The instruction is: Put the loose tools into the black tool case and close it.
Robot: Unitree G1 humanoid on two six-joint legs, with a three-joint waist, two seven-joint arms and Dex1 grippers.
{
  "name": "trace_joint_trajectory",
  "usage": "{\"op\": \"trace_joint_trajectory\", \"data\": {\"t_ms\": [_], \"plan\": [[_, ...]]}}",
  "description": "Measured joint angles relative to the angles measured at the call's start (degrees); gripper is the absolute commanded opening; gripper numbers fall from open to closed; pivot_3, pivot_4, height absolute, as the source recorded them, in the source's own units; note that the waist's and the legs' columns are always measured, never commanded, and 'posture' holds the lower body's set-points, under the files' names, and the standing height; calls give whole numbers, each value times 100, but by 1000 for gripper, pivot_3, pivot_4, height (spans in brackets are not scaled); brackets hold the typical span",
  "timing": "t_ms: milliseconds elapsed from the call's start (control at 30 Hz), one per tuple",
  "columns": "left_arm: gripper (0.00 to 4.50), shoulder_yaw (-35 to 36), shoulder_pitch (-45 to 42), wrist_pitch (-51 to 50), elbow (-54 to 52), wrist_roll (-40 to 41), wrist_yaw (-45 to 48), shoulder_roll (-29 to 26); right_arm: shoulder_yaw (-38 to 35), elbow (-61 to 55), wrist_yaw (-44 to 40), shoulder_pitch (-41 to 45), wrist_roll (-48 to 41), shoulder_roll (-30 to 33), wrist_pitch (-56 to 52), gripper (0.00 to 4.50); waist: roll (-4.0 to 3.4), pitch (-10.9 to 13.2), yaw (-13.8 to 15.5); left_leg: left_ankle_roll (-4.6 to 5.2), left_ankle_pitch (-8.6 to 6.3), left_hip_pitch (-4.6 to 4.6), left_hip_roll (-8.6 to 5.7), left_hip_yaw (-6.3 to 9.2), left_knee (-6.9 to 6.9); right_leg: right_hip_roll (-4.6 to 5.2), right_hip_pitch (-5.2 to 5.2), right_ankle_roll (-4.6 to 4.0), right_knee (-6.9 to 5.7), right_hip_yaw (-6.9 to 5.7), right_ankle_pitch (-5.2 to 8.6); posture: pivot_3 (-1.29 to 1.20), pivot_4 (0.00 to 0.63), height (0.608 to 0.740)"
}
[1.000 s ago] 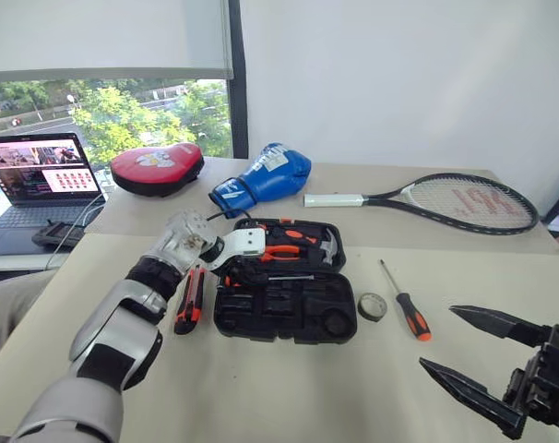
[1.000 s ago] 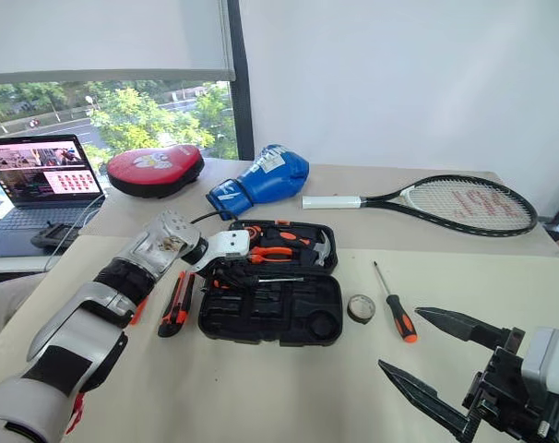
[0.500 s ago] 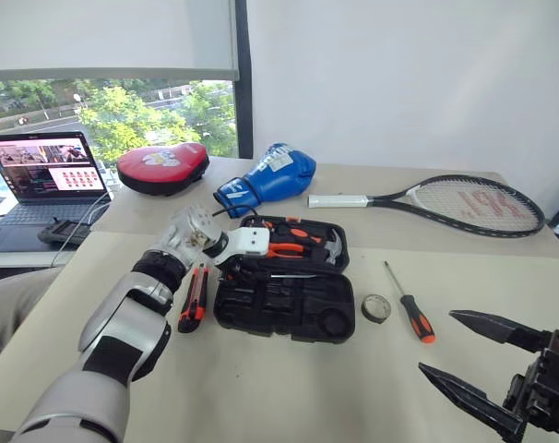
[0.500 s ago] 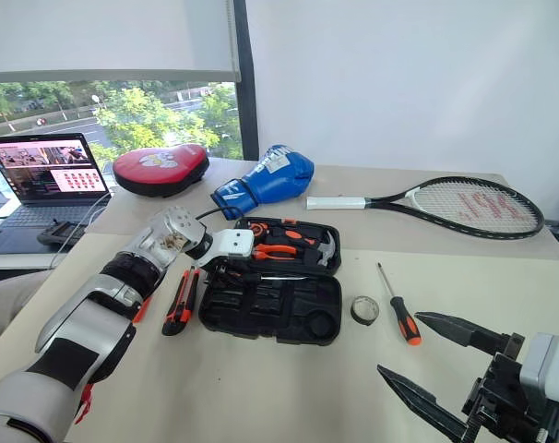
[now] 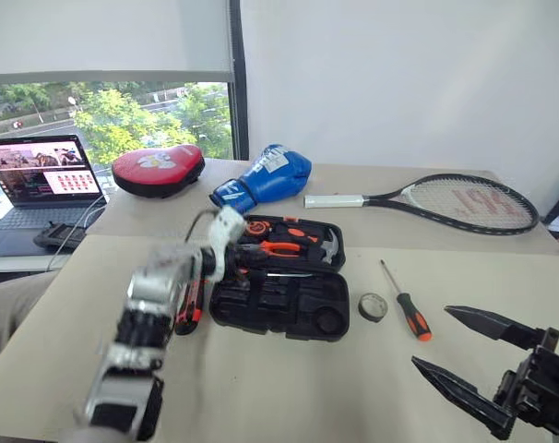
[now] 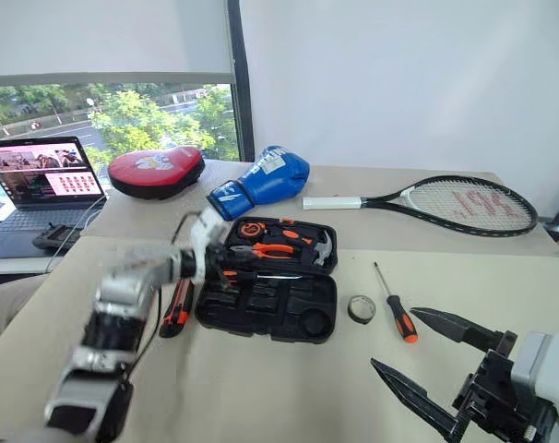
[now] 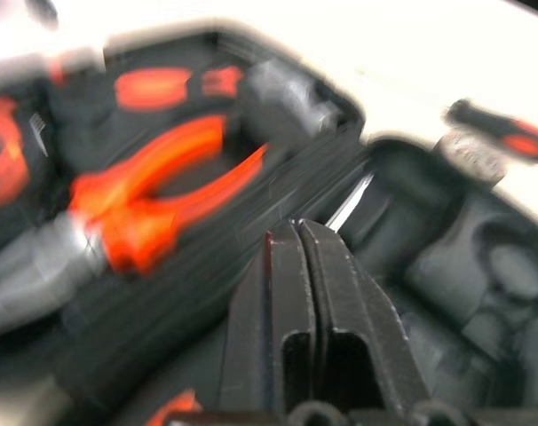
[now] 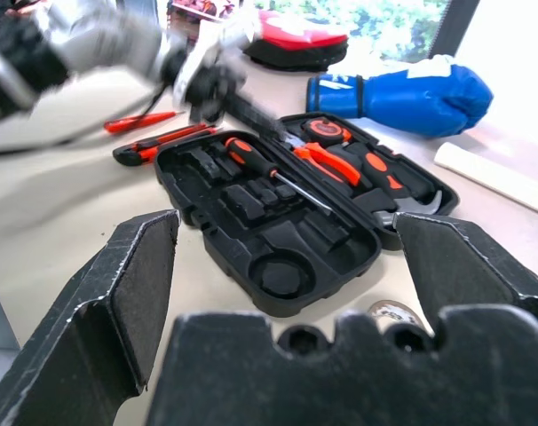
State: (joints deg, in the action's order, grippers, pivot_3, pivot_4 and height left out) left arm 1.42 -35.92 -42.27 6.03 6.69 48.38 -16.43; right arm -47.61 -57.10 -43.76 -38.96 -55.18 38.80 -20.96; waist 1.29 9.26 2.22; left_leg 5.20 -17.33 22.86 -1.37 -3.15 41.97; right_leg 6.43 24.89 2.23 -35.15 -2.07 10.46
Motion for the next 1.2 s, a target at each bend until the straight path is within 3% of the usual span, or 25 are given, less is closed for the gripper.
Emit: {"op": "trace_joint_trajectory", "data": {"t_ms": [67,200,500,733,900,1033,1067,1100,1200], "plan": [[37,-31,349,126,-287,-160,-716,229,11,6,55,70,1,45,-1,4500,-1,0,27,-13,6,-3,0,1,-2,5,-1,-5,2,1,-5,0,150,740],[37,-315,484,196,-515,-318,-1227,278,3,7,120,84,-21,137,-7,4500,-2,-1,45,-8,4,-6,0,2,-5,6,-2,-13,3,0,-11,0,150,740],[37,-1033,296,126,-301,-509,-1278,-77,-200,-102,172,-469,-250,255,-153,4500,-77,-79,29,7,-14,-81,3,0,-32,7,-73,-9,21,-4,5,0,150,740],[37,-1447,55,854,260,-682,-1010,-590,-149,-99,398,-486,-250,377,-325,4500,-69,-127,-10,1,-16,-94,18,-2,-36,12,-77,-27,21,0,17,0,150,740],[37,-1094,194,1234,481,-392,-969,-472,196,46,706,22,-54,557,-423,4500,-60,-131,-40,-8,-11,-108,33,-4,-35,13,-75,-44,20,4,36,0,150,740],[37,-334,543,939,-194,790,-680,-117,811,304,1284,657,199,946,-890,4500,-17,-103,-18,-26,1,-52,36,1,-34,14,-33,-38,16,-3,11,0,150,740],[532,-147,553,452,-649,1339,-408,-264,1040,414,1507,904,340,1084,-1078,4500,-7,-97,-20,-71,26,-34,38,4,-34,8,-14,-43,11,-5,9,0,150,740],[703,-38,543,194,-922,1635,-251,-409,1162,464,1654,1045,506,1216,-1210,4500,-10,-99,-22,-83,33,-26,33,2,-36,7,2,-44,8,-8,9,0,150,740],[1771,238,705,-371,-1828,2448,363,-1115,1793,834,2282,1611,1085,1865,-2029,4500,-22,-105,-67,-89,37,-12,24,-6,-44,0,14,-51,10,-7,14,0,150,740]]}}
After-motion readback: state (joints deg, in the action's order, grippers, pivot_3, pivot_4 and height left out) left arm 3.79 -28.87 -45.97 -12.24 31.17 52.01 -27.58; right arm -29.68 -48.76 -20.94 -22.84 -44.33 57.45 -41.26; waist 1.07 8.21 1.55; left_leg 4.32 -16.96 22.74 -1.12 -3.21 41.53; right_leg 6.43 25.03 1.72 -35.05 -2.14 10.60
